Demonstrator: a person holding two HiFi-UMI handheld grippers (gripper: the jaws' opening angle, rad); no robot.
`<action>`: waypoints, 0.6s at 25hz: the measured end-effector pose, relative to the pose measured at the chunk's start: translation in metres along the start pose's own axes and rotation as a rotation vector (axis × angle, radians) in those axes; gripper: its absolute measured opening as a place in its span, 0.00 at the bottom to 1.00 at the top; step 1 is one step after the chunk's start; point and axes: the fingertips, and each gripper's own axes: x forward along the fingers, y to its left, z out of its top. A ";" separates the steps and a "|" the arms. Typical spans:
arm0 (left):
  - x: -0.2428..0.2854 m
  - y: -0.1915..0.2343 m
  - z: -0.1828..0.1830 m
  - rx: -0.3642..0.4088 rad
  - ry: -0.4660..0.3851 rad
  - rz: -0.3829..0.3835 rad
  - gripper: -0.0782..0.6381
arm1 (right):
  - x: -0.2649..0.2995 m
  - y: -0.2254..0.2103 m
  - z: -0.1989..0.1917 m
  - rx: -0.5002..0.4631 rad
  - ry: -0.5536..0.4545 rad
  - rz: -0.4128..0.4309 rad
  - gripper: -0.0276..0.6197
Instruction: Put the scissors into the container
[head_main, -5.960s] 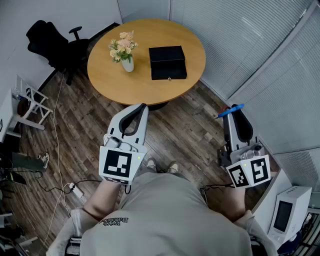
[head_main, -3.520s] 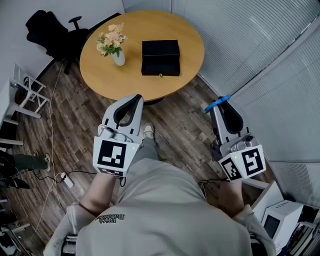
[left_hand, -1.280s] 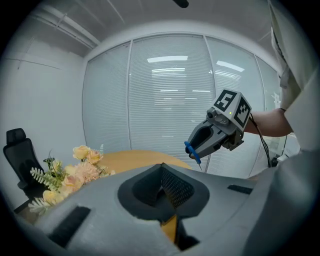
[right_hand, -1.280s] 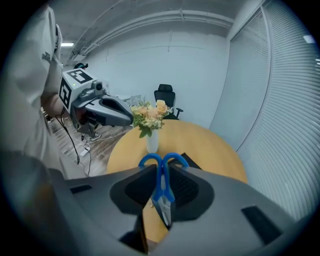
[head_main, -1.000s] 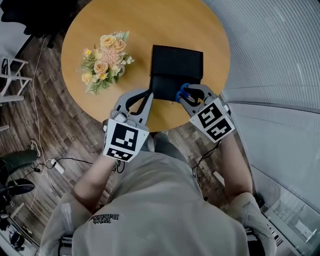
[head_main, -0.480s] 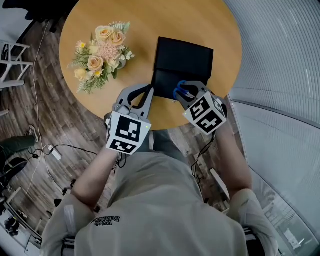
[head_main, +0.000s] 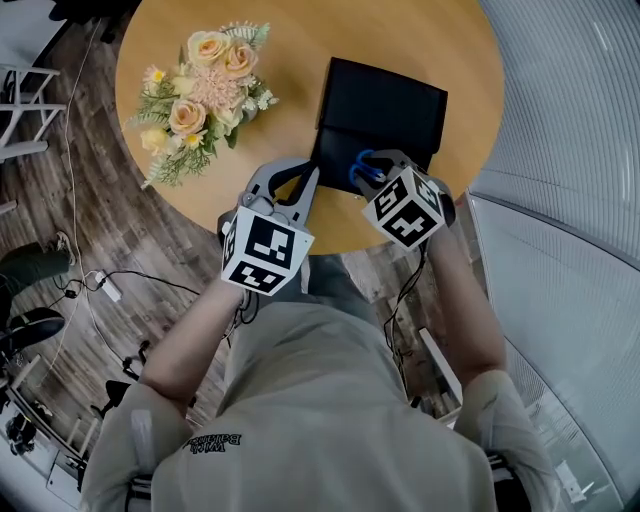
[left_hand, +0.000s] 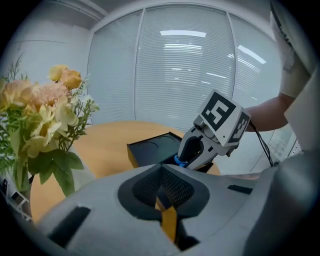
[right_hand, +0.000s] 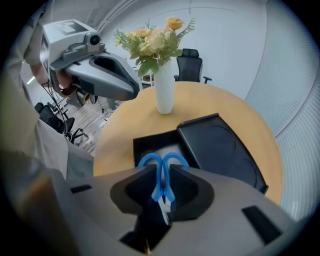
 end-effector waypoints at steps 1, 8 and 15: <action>0.002 0.000 -0.003 -0.002 0.007 -0.004 0.14 | 0.005 -0.001 -0.001 -0.007 0.011 -0.005 0.18; 0.016 0.005 -0.019 -0.044 0.028 -0.027 0.14 | 0.035 -0.010 -0.009 -0.027 0.087 -0.024 0.18; 0.026 0.014 -0.027 -0.077 0.035 -0.042 0.14 | 0.059 -0.008 -0.010 -0.030 0.119 0.017 0.19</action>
